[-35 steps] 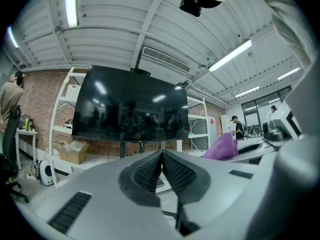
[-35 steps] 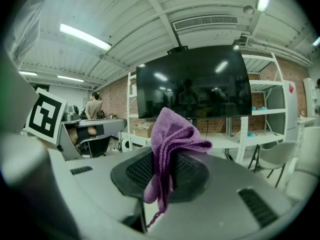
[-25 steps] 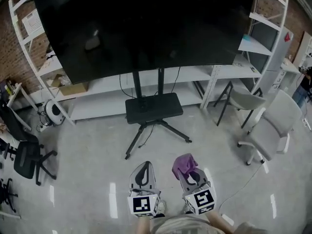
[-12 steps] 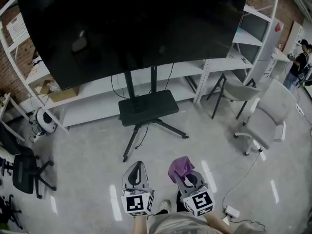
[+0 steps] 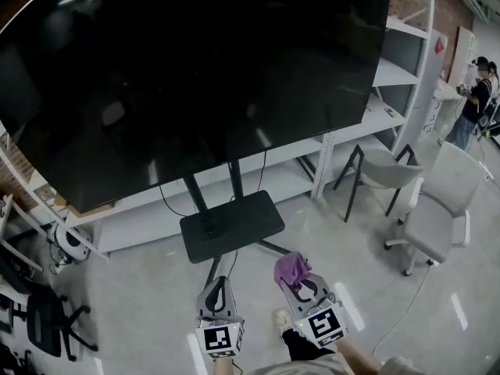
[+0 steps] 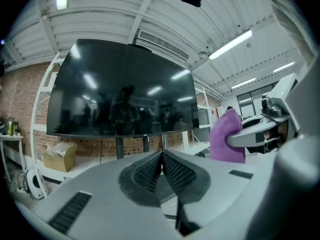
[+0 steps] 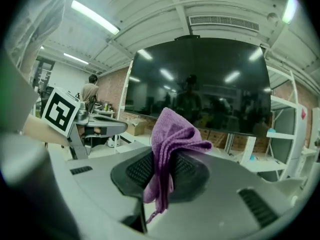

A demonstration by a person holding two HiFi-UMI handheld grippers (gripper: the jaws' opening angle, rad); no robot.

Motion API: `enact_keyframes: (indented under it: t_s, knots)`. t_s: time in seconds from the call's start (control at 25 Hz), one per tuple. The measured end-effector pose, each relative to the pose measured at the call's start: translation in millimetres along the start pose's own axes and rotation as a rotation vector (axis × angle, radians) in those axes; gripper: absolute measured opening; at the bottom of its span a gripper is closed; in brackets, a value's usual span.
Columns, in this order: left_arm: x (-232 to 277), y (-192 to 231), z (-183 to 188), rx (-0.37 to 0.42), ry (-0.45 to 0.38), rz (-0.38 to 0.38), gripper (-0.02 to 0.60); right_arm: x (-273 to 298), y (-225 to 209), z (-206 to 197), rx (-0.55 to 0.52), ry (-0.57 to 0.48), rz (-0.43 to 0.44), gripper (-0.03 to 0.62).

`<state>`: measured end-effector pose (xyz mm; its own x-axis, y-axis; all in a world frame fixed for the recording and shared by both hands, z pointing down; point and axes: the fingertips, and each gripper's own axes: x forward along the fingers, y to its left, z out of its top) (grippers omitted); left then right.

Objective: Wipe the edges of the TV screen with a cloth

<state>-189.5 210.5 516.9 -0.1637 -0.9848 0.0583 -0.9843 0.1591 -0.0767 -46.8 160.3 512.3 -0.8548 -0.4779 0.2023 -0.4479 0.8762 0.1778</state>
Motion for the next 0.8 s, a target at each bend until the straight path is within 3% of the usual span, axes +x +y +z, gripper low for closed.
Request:
enact_keyframes:
  t_s: [0.16, 0.36, 0.48, 0.8]
  knots:
    - [68, 19, 29, 0.02, -0.041, 0.044, 0.015, 50, -55, 7, 0.015, -0.006, 0.039, 0.063]
    - [115, 23, 40, -0.029, -0.039, 0.055, 0.015, 110, -88, 3, 0.05, -0.017, 0.1, 0.063]
    - [133, 28, 38, -0.052, -0.014, 0.054, 0.015, 140, -89, 7, 0.058, 0.002, 0.143, 0.063]
    - [196, 68, 78, -0.044, -0.138, -0.02, 0.015, 215, -72, 69, 0.018, -0.078, 0.202, 0.063]
